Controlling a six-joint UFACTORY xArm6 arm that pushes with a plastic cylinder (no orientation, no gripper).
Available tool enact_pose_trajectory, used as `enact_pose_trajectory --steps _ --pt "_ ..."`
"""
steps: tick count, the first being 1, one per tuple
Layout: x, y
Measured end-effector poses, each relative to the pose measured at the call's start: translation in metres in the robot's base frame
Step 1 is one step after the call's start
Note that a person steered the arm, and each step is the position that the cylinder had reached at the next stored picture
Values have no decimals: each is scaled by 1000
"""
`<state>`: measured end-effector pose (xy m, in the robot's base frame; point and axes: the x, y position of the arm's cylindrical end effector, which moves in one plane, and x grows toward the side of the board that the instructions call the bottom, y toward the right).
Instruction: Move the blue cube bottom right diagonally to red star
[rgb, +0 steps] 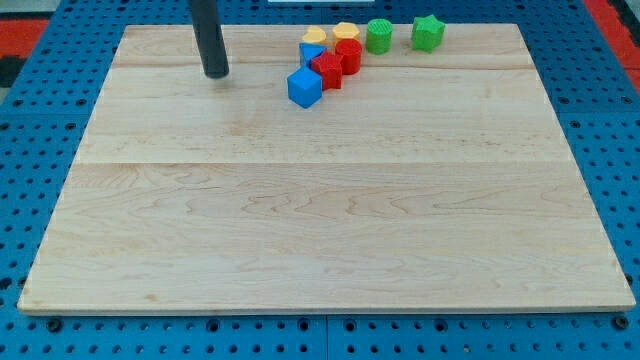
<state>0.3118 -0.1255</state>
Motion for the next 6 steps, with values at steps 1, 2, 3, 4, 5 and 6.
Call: enact_pose_trajectory --steps 1,2,3,4,5,6 --pt "7 51" --pt "-12 31" --pt "-7 83" --pt "20 108" --pt "22 139" --pt "22 114"
